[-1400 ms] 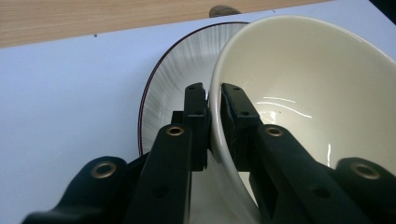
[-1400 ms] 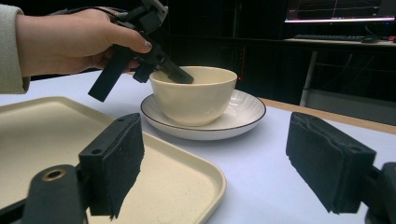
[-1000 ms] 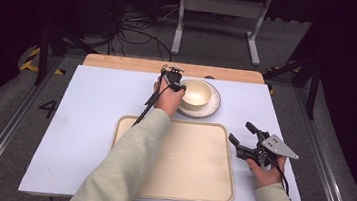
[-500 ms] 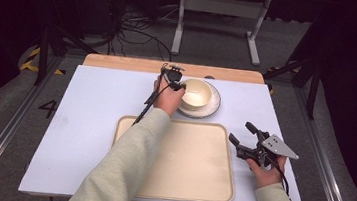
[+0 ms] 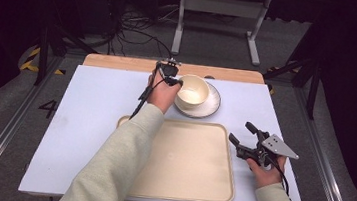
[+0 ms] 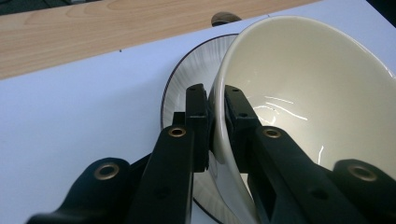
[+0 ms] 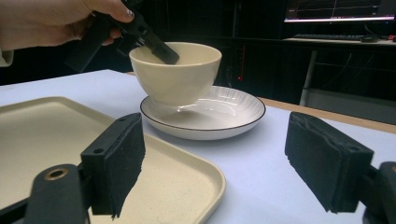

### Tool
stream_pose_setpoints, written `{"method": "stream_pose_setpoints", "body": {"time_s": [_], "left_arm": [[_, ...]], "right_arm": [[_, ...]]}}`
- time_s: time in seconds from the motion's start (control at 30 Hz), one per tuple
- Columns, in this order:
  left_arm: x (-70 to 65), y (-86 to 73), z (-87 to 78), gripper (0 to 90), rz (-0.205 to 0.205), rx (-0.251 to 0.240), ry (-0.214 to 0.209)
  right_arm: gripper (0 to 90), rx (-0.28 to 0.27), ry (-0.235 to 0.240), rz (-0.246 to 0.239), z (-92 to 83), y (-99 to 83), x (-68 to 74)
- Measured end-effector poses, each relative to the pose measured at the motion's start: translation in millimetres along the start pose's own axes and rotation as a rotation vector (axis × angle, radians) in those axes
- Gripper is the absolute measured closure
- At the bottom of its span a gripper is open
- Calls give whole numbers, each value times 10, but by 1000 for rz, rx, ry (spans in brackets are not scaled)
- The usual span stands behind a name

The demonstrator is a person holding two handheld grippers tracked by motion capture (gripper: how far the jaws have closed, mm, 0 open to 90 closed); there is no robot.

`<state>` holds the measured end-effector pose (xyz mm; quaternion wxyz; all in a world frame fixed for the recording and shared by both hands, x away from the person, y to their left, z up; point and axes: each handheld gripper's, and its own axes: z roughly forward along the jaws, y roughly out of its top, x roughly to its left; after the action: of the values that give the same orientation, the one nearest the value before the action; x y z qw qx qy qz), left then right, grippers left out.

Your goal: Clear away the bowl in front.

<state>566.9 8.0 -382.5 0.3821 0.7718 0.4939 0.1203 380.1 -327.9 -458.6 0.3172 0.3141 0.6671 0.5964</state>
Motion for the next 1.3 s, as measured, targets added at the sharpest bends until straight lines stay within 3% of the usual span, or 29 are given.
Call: {"method": "stream_pose_setpoints", "body": {"time_s": [0.6, 0.93, 1.3], "left_arm": [[33, 85, -471, 826, 50, 7, -37], [-14, 57, -754, 825, 126, 33, -77], [-81, -35, -961, 824, 183, 64, -123]], "right_arm": [[202, 6, 1, 2, 6, 2, -2], [202, 10, 3, 4, 11, 3, -1], [202, 15, 8, 4, 16, 6, -5]]}}
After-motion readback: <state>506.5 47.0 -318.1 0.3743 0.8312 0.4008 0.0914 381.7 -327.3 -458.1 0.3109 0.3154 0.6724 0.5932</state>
